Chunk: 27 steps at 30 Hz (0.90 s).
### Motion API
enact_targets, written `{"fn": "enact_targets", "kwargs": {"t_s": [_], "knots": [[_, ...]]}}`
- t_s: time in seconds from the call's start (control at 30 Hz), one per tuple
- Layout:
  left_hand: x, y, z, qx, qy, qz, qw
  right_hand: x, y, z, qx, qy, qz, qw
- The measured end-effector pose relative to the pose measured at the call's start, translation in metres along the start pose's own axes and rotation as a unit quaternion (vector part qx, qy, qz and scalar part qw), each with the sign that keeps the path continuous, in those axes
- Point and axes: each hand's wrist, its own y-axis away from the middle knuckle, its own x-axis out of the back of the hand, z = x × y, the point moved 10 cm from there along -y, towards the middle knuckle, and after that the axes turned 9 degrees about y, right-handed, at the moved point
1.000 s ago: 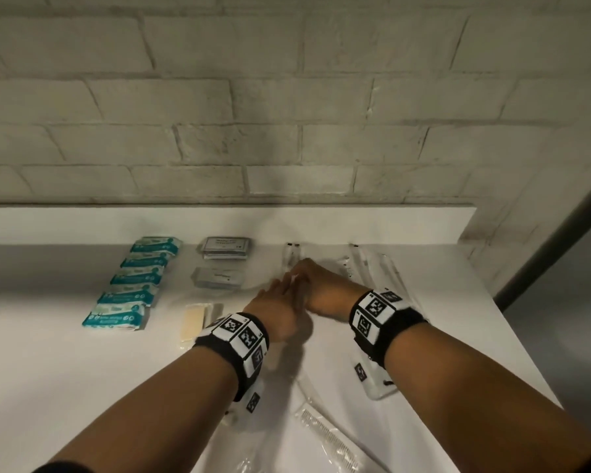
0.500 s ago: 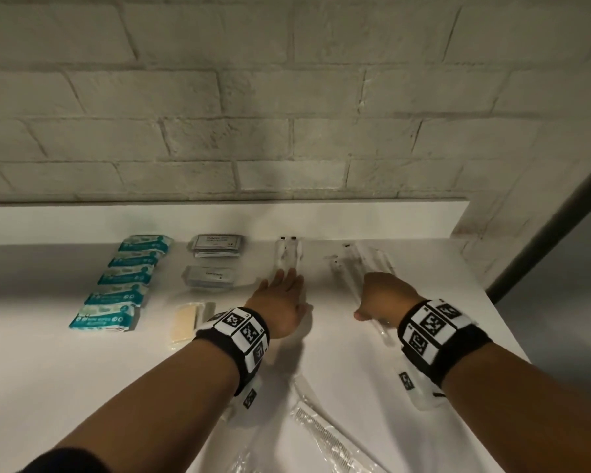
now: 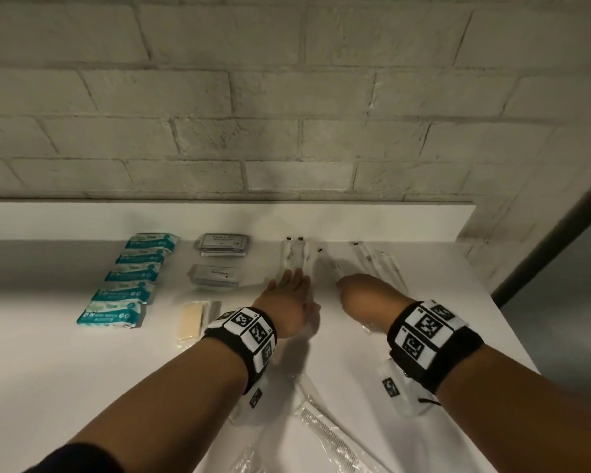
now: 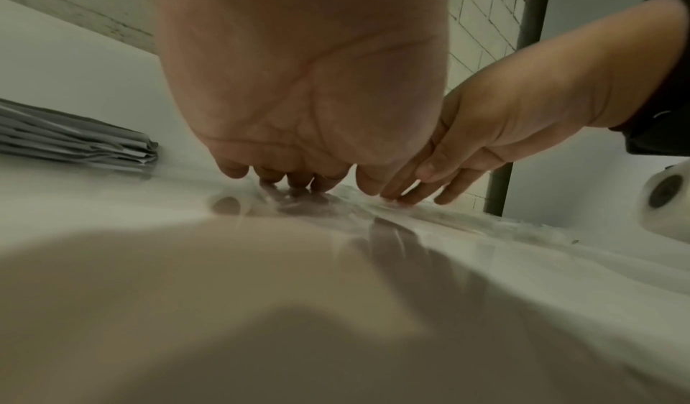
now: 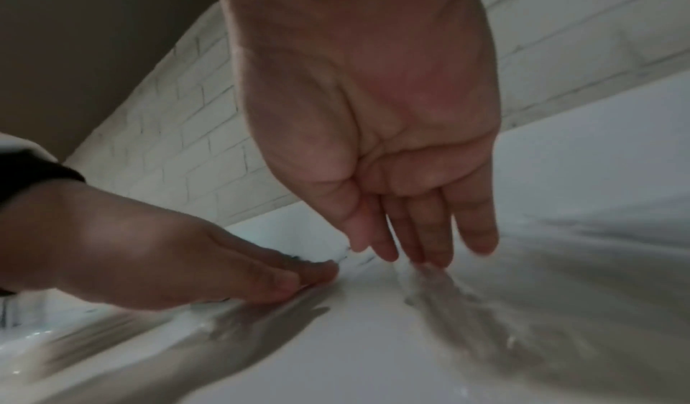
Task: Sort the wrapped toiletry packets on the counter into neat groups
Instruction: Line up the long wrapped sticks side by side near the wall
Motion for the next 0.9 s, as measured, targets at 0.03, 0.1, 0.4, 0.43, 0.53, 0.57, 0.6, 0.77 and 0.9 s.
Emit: {"fn": "enact_targets", "kwargs": {"t_s": [0.03,0.1,0.4,0.43,0.53,0.57,0.6,0.77,0.9], "knots": [[0.000,0.000,0.001,-0.002,0.004,0.000,1.000,0.001,0.001,-0.006,0.001,0.004,-0.002,1.000],[0.002,0.002,0.003,-0.004,0.015,0.000,1.000,0.008,0.002,-0.019,0.012,0.003,0.006,1.000],[0.003,0.003,0.001,-0.004,0.061,-0.006,0.998,0.013,-0.009,-0.044,0.063,-0.071,0.022,0.995],[0.002,0.002,0.001,-0.005,0.063,-0.007,0.998,0.014,-0.007,-0.041,0.067,-0.079,0.021,0.994],[0.001,0.000,0.003,-0.018,0.067,-0.018,0.997,0.028,-0.005,-0.008,0.003,-0.055,0.093,0.994],[0.001,-0.001,0.003,-0.022,0.066,-0.023,0.997,0.034,-0.003,0.012,-0.044,-0.043,0.128,0.990],[0.001,-0.001,0.004,-0.026,0.065,-0.026,0.997,0.036,-0.001,0.033,-0.093,-0.034,0.144,0.985],[-0.002,0.000,0.010,-0.036,0.037,-0.051,0.997,0.009,0.004,0.085,-0.199,-0.011,0.032,0.979],[-0.003,0.001,0.012,-0.027,0.034,-0.056,0.997,0.003,-0.002,0.071,-0.142,-0.037,0.017,0.989]]}}
